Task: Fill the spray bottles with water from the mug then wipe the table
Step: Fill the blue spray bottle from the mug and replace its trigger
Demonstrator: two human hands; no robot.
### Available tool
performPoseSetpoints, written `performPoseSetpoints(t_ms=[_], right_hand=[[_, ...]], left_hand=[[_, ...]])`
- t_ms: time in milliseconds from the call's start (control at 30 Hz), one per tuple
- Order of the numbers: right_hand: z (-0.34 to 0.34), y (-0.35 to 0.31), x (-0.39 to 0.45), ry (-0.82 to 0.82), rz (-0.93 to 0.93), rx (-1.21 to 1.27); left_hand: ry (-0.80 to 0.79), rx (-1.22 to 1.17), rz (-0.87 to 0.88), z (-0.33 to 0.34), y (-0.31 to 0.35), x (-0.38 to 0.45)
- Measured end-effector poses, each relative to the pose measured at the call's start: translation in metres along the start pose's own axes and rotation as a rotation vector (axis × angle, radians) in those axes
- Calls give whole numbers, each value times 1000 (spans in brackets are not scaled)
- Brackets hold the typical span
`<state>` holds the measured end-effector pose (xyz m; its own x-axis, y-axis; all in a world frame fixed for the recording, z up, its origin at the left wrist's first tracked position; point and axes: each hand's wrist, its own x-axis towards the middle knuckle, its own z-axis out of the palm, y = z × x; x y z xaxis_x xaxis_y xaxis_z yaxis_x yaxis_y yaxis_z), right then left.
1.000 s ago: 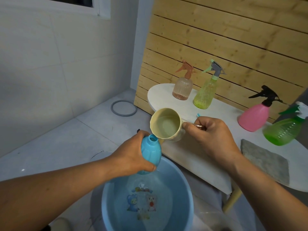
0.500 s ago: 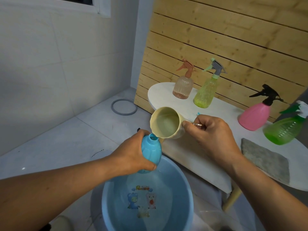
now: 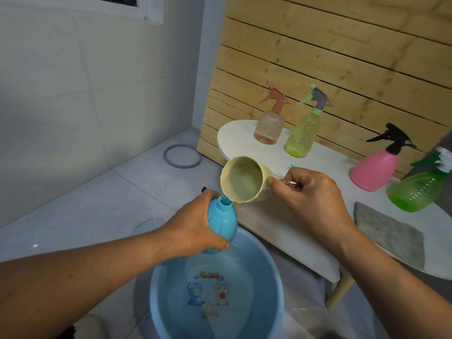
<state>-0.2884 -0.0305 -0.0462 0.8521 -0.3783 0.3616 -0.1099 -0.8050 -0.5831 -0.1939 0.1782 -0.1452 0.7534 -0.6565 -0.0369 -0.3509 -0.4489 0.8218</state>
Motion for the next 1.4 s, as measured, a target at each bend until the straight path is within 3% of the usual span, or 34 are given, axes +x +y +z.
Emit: performPoseSetpoints(t_ms=[1400], right_hand=[[-1,-6,-6,11,-78,-78]], left_hand=[[14,20,-7,2,-2,1]])
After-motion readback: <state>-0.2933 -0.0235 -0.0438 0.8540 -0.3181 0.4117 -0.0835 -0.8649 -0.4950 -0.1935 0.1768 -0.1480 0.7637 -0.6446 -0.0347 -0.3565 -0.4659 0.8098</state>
